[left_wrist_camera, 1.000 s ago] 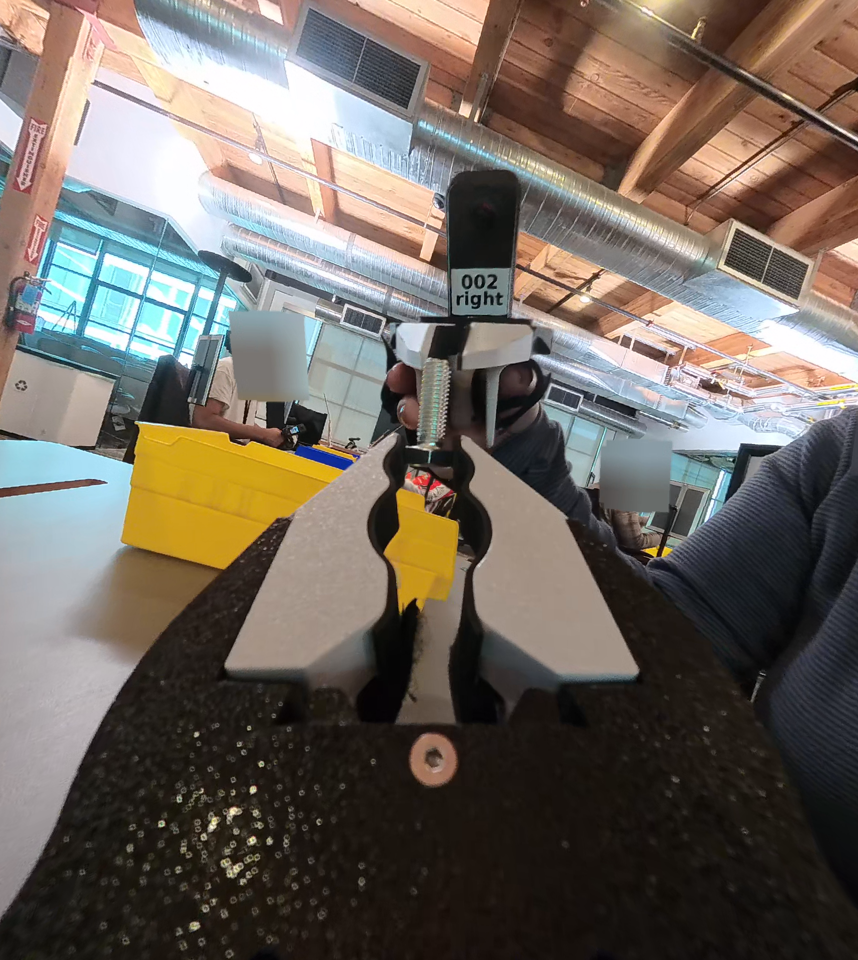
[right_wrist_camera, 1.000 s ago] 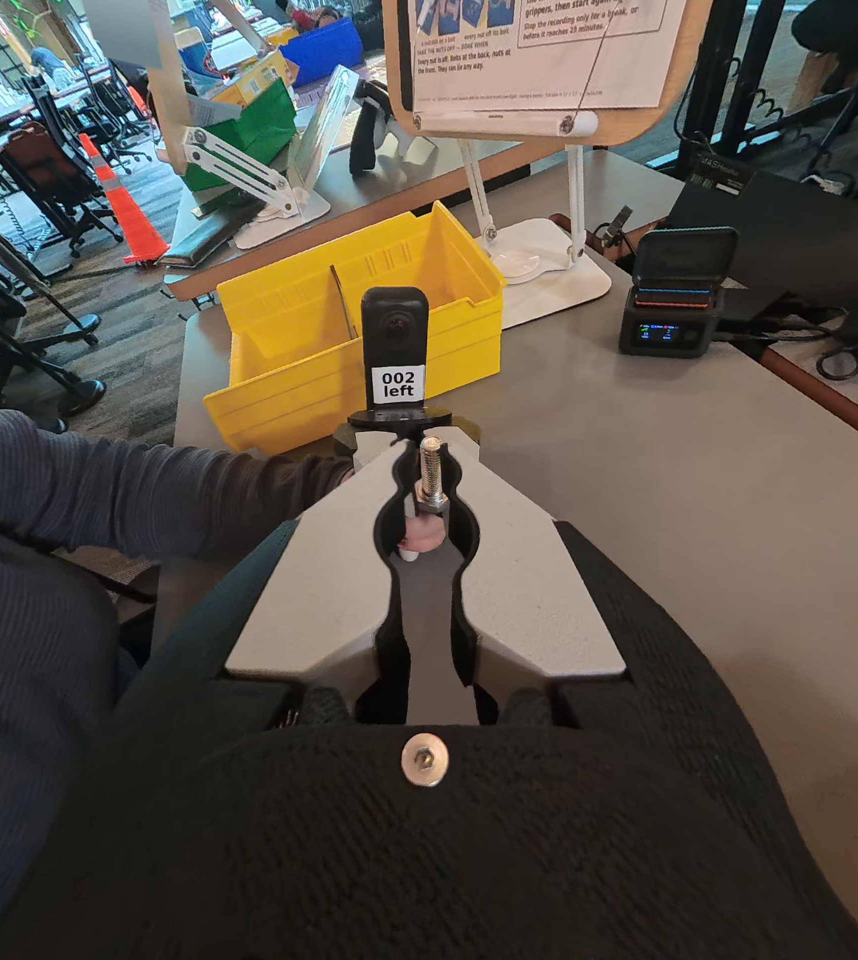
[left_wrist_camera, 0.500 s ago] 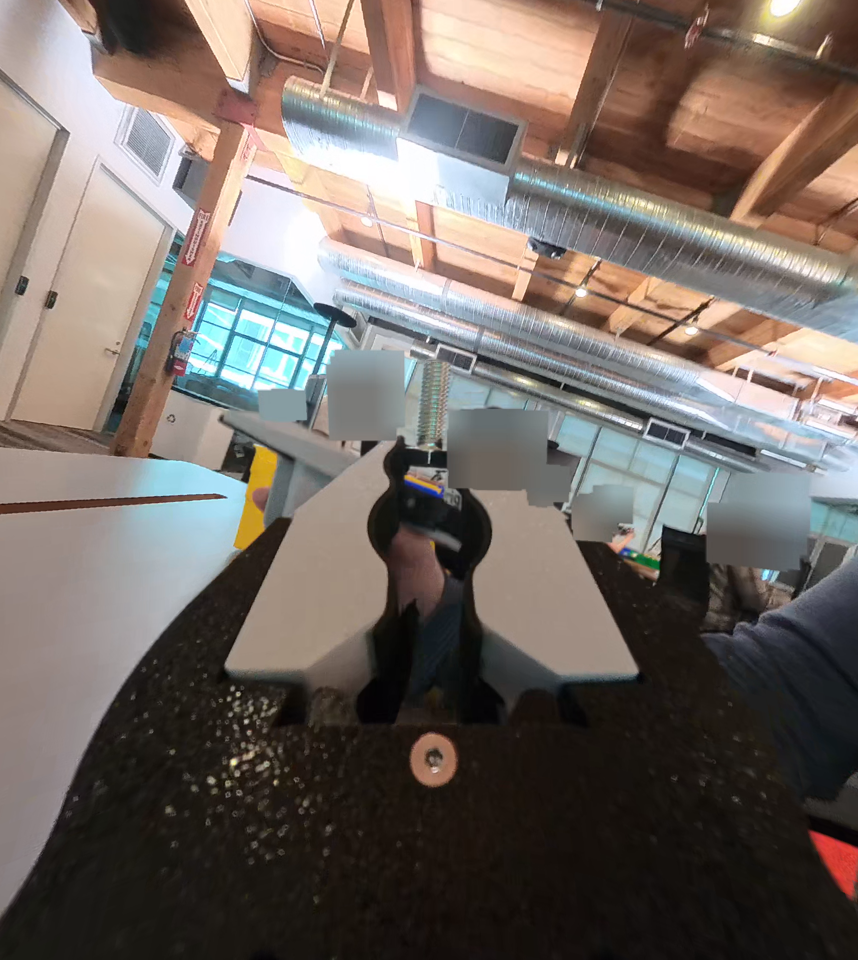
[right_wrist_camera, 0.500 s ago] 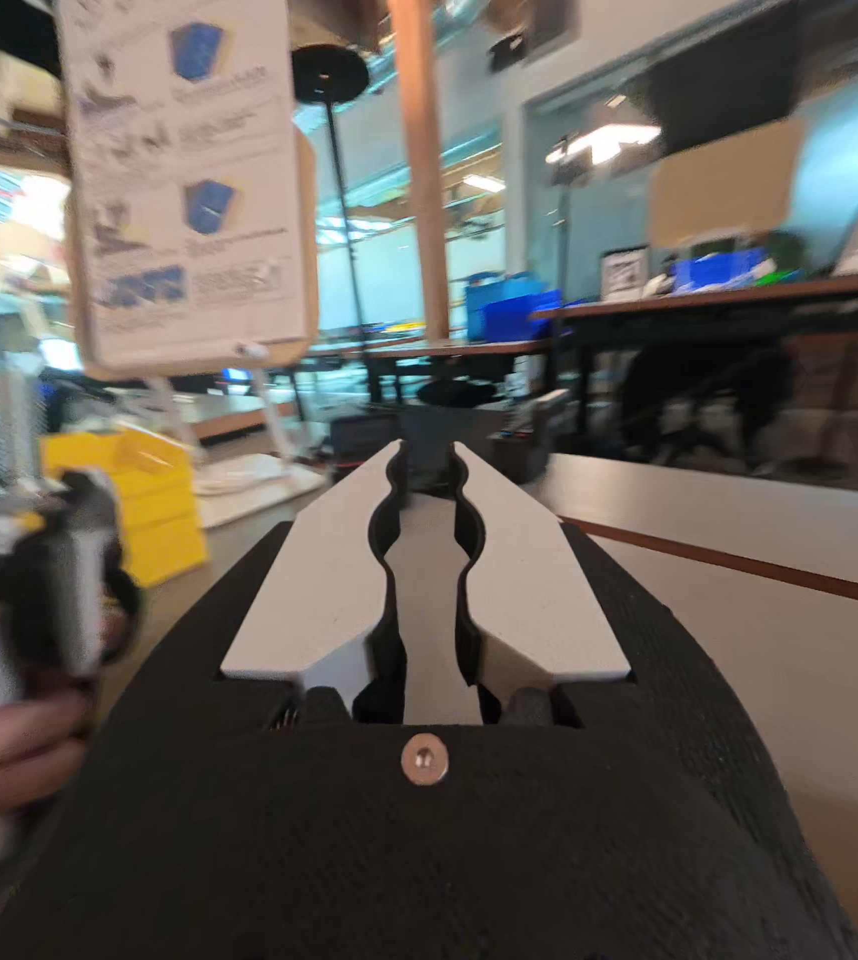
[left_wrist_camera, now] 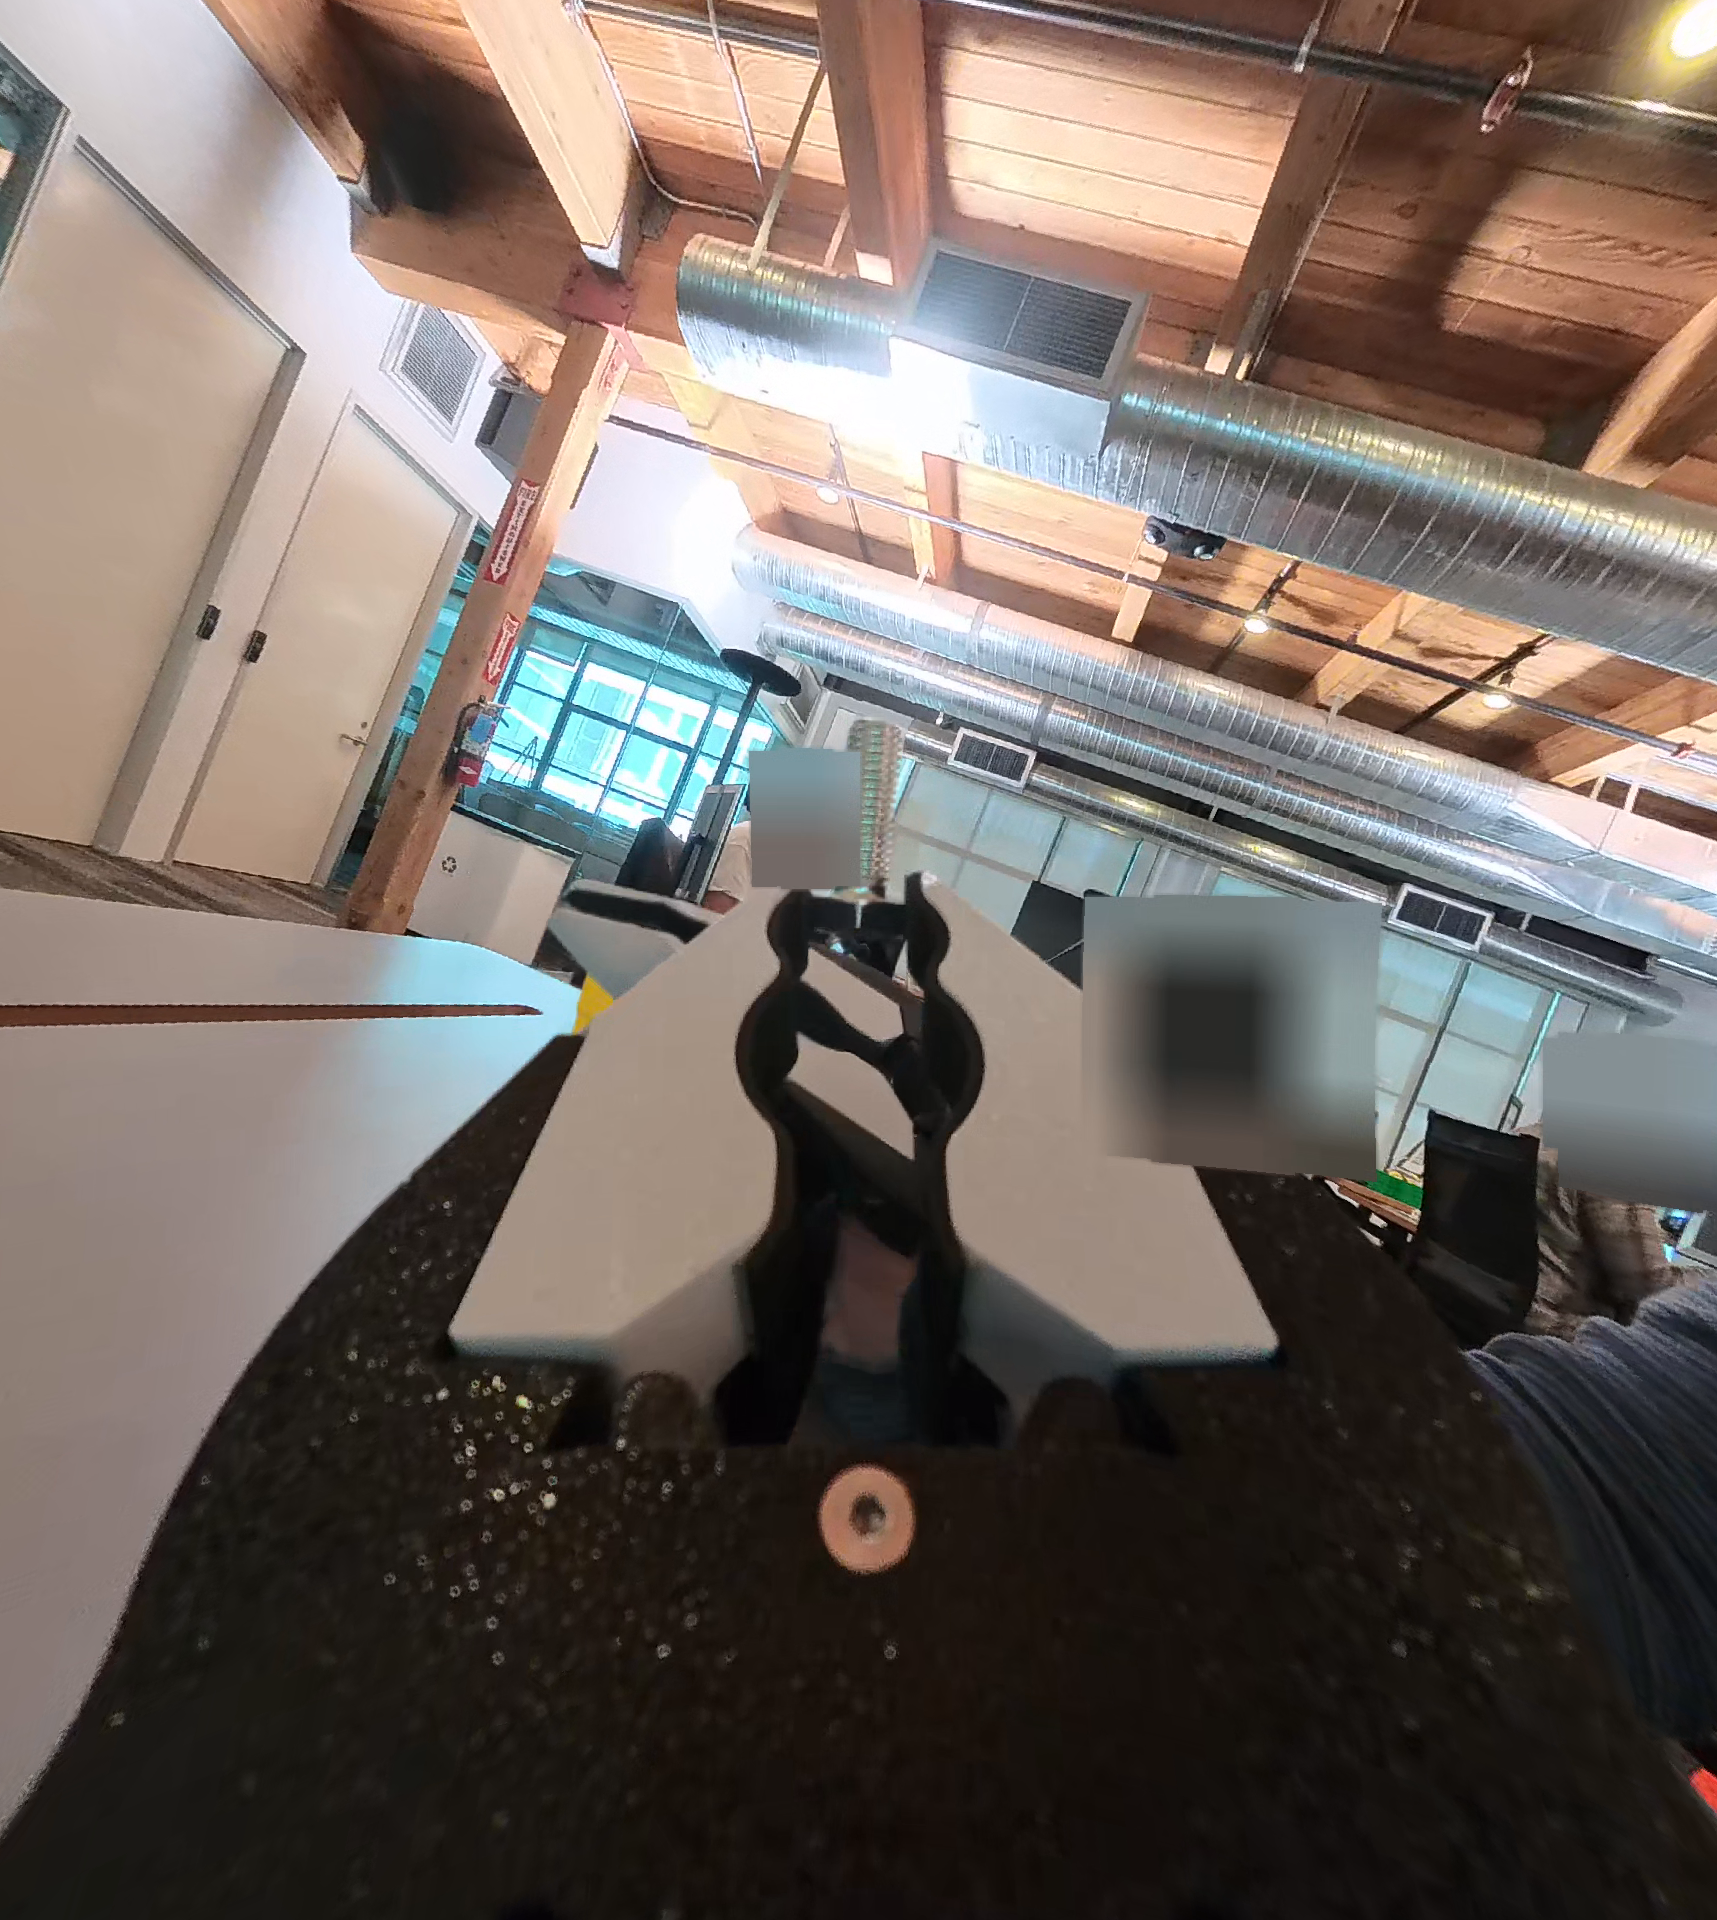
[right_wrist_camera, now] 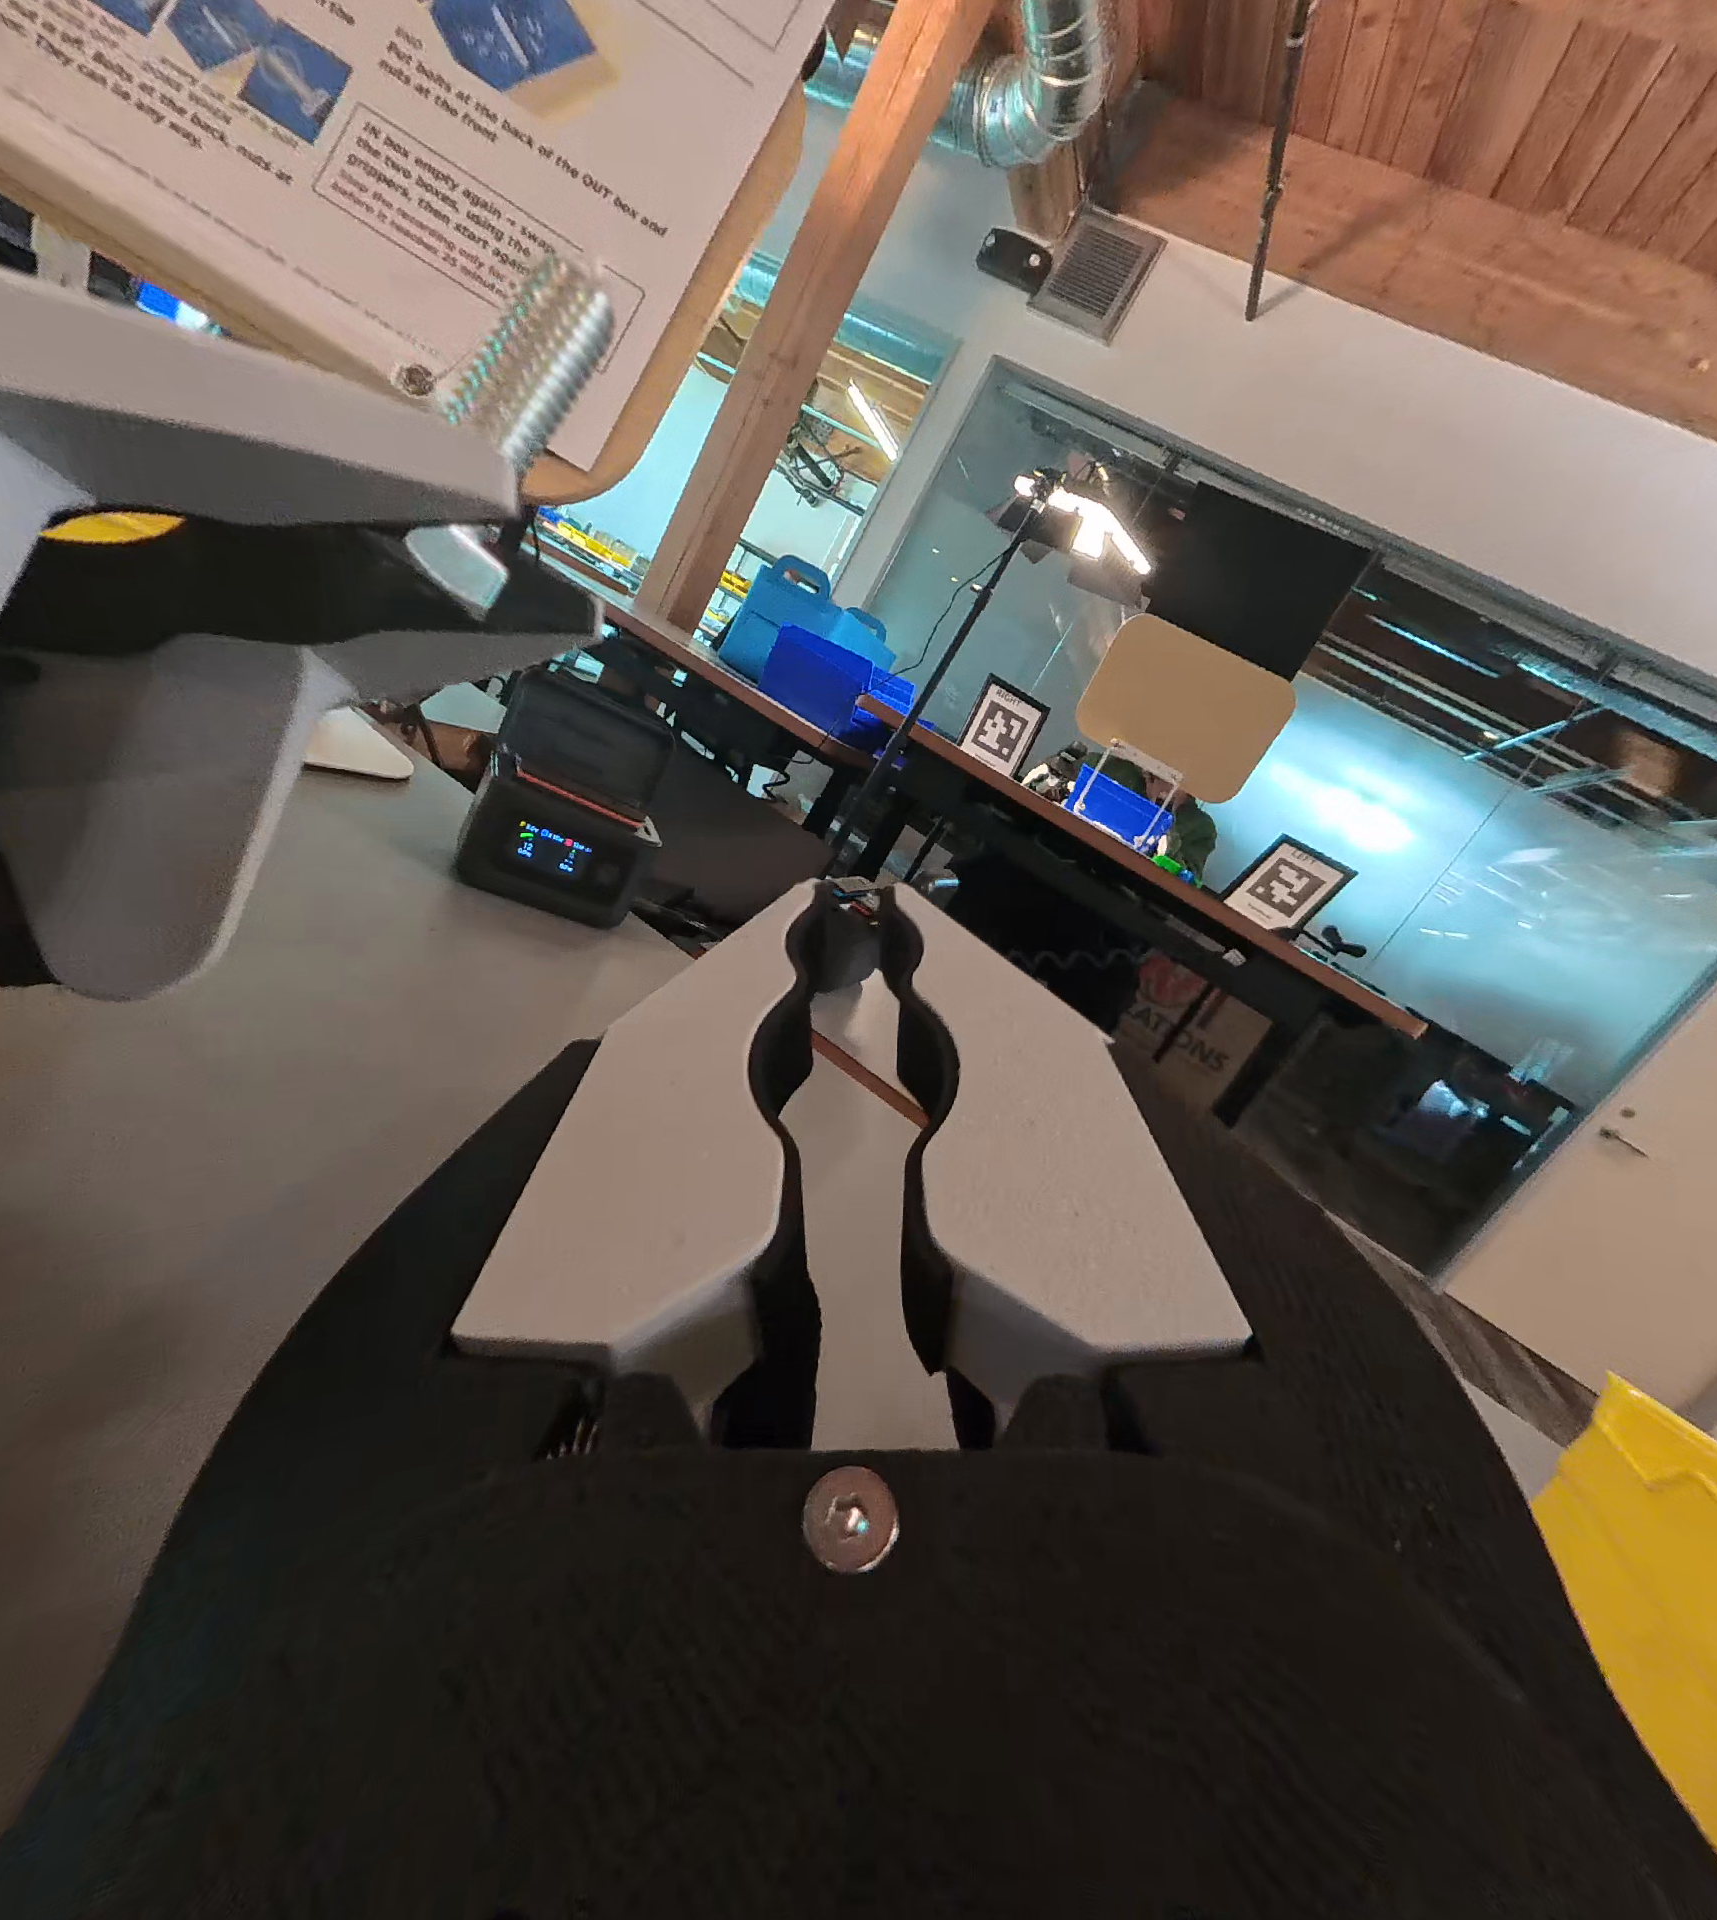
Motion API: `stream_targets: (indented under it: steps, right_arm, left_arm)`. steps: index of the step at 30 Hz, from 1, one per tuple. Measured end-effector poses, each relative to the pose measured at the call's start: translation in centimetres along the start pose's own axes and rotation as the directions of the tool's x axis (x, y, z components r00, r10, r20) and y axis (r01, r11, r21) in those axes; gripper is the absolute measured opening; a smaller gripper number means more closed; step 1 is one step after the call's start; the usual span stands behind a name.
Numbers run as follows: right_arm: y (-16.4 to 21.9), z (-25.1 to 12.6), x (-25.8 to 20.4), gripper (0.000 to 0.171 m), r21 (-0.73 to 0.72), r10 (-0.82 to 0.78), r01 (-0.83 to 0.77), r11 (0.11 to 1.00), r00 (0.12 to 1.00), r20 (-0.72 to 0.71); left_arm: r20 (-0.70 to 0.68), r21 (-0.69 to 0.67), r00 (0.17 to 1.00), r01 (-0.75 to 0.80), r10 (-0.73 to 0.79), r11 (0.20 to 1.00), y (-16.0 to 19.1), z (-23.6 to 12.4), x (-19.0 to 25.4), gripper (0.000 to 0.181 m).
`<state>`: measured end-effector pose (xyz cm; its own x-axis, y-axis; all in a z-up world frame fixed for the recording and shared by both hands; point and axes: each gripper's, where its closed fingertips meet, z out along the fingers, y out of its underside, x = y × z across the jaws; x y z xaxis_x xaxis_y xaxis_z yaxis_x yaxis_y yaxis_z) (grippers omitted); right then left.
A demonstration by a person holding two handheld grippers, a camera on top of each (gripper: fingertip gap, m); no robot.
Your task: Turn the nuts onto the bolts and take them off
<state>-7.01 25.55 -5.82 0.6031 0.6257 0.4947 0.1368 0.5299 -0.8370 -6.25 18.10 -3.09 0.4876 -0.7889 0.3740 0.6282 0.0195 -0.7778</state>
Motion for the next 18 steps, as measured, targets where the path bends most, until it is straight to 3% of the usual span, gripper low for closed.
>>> stream_targets:
  steps: [5,9,14,18]
  right_arm:
    - [-0.9,-2.0,1.2,0.008,0.023,0.052,-0.05,0.998,0.996,-0.068]
    - [-1.3,-5.3,1.7,0.008,0.01,-0.043,0.044,0.999,0.997,-0.064]
    - [0.8,-9.3,6.6,0.01,-0.066,-0.001,-0.01,0.998,0.986,-0.167]
    - [0.6,-10.2,6.0,0.016,-0.143,0.04,-0.042,0.989,0.999,-0.015]
  left_arm:
    - [-0.018,-0.003,1.0,-0.004,0.004,1.0,0.1,-0.1,0.5,0.016]
    - [-0.058,-0.042,0.998,-0.016,0.014,0.999,0.9,-0.3,2.1,0.016]
    - [-0.112,-0.089,0.994,-0.019,0.009,0.996,1.7,-0.6,3.9,0.015]
    - [-0.148,-0.112,0.989,-0.008,-0.008,0.994,2.1,-1.0,5.0,0.016]
